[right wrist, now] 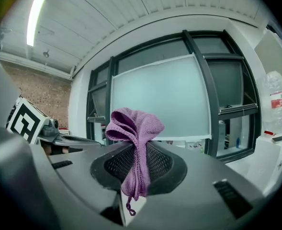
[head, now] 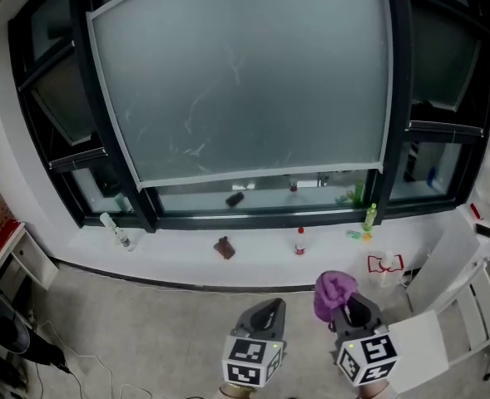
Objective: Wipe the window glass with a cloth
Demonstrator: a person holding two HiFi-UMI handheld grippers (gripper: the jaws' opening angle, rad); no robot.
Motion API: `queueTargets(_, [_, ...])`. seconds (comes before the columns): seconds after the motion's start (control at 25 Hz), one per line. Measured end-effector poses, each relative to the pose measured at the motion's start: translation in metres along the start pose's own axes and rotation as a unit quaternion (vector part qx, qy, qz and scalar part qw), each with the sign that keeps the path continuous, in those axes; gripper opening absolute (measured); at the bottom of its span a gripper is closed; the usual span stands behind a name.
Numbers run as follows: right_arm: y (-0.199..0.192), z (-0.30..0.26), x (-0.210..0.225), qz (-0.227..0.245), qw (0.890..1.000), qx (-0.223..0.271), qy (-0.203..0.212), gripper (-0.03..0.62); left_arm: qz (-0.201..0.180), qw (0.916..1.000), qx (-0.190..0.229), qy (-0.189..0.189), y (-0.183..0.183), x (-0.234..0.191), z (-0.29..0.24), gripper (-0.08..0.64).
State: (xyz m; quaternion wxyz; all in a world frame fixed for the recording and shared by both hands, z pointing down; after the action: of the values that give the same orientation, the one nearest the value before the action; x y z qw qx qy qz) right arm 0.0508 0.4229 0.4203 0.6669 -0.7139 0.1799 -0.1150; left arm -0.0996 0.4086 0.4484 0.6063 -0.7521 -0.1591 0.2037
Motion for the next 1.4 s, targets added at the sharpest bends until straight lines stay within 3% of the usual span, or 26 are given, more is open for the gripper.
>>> queueTargets(0.2, [-0.001,-0.003,0.005,-0.033,0.999,0.012,0.013,0.063,0.0,1.0,-0.006,-0.001,-0.003,0.002,-0.005,0.005])
queueTargets(0.72, [-0.007,-0.036,0.021,-0.034,0.999,0.007,0.016,0.063,0.004,1.0,-0.003,0.001,0.004,-0.021,-0.044,0.005])
queueTargets(1.4, [0.006,-0.201,0.074,-0.033,0.999,-0.001,0.004,0.064,-0.012,0.9996,-0.015,-0.021,0.046,-0.118,-0.187,0.005])
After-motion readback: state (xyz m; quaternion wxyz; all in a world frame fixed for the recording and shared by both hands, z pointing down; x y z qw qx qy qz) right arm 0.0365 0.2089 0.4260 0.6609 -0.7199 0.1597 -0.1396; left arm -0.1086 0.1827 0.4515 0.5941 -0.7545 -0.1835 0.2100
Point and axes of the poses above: the fingertips, and each gripper's own axes: z backward along the fingers, x to its right, y out of its top, the point moved 4 cm from there along z, backward along the fingers, and after that the axes turned 4 degrees about z, right-handed, at the moved point
